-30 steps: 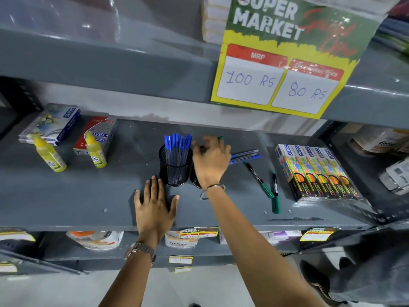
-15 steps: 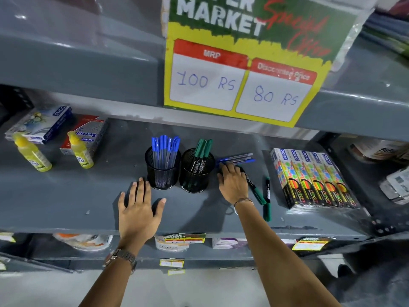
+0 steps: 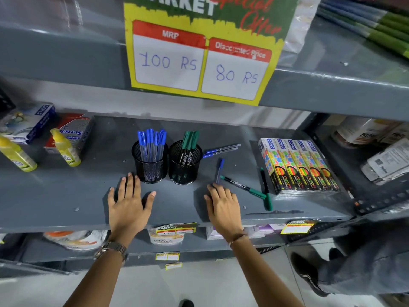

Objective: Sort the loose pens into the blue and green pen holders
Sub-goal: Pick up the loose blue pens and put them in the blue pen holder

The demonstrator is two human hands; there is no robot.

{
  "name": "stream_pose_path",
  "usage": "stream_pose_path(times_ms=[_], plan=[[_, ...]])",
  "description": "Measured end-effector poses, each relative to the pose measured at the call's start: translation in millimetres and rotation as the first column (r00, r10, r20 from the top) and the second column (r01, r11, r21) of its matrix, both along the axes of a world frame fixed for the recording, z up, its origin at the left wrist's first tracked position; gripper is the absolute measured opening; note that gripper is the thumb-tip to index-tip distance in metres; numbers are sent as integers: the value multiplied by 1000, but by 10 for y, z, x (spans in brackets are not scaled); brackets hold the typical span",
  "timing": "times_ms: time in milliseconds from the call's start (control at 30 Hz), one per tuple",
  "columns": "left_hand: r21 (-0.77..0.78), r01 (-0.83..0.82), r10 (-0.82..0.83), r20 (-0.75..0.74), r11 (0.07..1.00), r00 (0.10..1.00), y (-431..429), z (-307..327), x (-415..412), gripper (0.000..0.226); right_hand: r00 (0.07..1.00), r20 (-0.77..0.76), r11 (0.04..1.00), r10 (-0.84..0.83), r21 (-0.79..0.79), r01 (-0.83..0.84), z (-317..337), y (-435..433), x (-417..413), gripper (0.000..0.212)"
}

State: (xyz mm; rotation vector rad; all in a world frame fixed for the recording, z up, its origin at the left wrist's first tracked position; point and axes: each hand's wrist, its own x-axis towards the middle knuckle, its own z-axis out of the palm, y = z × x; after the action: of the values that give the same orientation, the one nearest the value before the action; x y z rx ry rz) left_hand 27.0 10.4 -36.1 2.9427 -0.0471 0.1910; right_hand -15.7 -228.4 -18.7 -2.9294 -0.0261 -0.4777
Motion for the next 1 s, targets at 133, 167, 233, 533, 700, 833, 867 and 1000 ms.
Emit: stream_pose_path(times_ms=[133,167,233,533,700,833,867,1000], plan=[[-5,4,-4,-6,1000,1000,0,1,-4,77,997,72,999,11,31,-13,10,24,-256,31],[-5,4,-4,-9,1000,1000,1,0,-3,77,995,101,999,2,48,-6,35,14,-229,27],[-5,5,-5,-13,1000,1000,0,1,-5,77,986,145,990,-85,121,67,106,-2,-86,19],[-2,3,-3,-3,1000,1000,3,2,-1,75,846,-270,862,-461,91,499,402,35,827,33],[-12,-2,2,-1,1000,1000,1,0,9,75,828,-283,811,-483,210,545,370,113,841,23],[-12,-6,5,-9,1000,1000,3,10,7,75,843,-55,732,-535,468,495,506,188,732,10],[-12,-6,6,-12,1000,1000,9,16,-2,75,829,11,712,-559,519,473,576,208,688,8],[-25,3,-3,-24,1000,1000,13,9,0,76,750,194,657,-632,648,386,891,224,554,9]])
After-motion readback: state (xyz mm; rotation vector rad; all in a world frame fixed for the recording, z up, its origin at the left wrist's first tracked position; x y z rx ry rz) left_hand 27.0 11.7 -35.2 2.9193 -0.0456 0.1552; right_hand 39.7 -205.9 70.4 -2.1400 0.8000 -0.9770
